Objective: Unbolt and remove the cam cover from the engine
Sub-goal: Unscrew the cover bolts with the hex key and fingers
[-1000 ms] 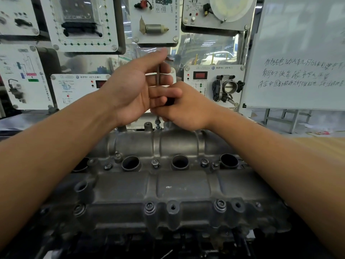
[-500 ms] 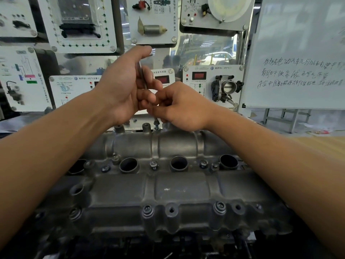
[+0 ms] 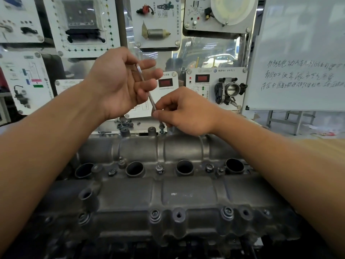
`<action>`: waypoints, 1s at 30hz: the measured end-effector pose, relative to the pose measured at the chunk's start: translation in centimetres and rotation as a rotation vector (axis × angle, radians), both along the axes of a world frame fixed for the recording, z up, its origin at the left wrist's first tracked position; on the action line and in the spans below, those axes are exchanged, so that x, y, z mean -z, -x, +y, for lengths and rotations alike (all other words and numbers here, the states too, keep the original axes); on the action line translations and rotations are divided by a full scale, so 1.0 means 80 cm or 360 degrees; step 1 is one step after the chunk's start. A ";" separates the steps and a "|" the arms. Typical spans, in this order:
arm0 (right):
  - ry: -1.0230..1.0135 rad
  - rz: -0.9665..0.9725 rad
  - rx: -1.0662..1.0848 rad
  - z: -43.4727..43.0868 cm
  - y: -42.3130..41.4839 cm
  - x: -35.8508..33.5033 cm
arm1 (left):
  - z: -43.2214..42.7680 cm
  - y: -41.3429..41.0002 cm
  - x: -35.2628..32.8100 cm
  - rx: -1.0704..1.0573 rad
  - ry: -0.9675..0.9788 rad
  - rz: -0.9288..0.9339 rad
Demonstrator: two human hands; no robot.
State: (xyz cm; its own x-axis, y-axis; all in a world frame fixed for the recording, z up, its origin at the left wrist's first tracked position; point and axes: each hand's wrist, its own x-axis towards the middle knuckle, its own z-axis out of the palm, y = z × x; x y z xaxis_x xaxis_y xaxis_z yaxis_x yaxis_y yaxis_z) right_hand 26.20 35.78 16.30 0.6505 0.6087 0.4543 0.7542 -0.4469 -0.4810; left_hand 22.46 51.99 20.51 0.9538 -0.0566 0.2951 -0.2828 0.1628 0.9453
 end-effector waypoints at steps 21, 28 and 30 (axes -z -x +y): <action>-0.0142 -0.0086 -0.0009 0.001 -0.006 0.002 | -0.021 0.001 0.014 0.0329 -0.0003 -0.0183; -0.0104 -0.0011 -0.0024 -0.001 -0.003 0.002 | -0.019 0.001 0.013 -0.0220 -0.0293 -0.0144; -0.0087 -0.0002 -0.0021 -0.001 -0.004 0.002 | -0.014 -0.002 0.009 -0.0277 -0.0274 -0.0074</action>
State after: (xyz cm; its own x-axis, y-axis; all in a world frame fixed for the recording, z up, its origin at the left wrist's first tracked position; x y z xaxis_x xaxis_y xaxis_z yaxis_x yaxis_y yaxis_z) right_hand 26.48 35.71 16.17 0.6419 0.5915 0.4879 0.7605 -0.4098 -0.5038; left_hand 22.59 50.83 19.76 0.9392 0.0544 0.3391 -0.3362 -0.0547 0.9402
